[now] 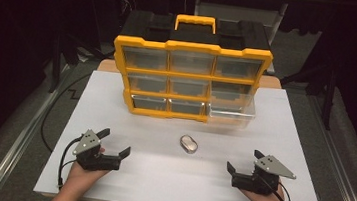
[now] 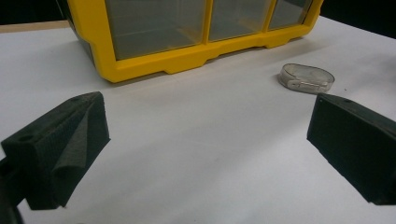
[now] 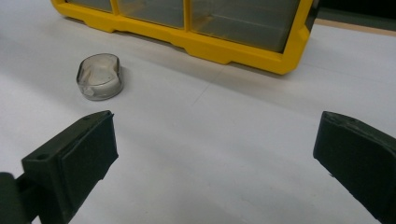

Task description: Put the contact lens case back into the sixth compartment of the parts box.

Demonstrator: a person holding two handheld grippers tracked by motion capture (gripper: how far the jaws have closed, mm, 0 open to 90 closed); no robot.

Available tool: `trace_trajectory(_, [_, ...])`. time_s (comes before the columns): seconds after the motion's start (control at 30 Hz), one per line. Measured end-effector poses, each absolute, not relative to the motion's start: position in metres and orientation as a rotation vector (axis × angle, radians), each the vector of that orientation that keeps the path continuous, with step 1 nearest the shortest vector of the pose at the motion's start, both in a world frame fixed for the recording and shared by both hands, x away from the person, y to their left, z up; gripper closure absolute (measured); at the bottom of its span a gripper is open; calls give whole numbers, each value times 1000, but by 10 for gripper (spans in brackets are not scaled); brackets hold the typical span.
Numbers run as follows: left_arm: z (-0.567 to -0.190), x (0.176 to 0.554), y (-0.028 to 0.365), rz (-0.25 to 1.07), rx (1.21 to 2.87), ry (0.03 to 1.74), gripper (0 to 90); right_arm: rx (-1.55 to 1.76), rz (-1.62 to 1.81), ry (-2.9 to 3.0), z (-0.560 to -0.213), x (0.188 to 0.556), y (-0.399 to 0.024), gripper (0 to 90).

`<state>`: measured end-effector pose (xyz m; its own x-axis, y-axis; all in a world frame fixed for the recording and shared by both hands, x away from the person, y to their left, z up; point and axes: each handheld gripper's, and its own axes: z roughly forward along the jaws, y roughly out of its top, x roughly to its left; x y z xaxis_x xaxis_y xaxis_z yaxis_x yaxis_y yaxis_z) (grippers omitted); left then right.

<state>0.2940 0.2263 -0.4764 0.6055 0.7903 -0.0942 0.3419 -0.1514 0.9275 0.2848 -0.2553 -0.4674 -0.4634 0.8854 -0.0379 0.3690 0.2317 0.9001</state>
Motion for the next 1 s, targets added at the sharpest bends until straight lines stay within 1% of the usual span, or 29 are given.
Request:
trace_trajectory(0.4, [-475,292,225,530,1735,911,2,1124,1122,2029,-470,289,-246,0])
trace_trajectory(1.0, [-476,291,222,516,1751,885,2,1111,1105,2139,-472,294,-227,0])
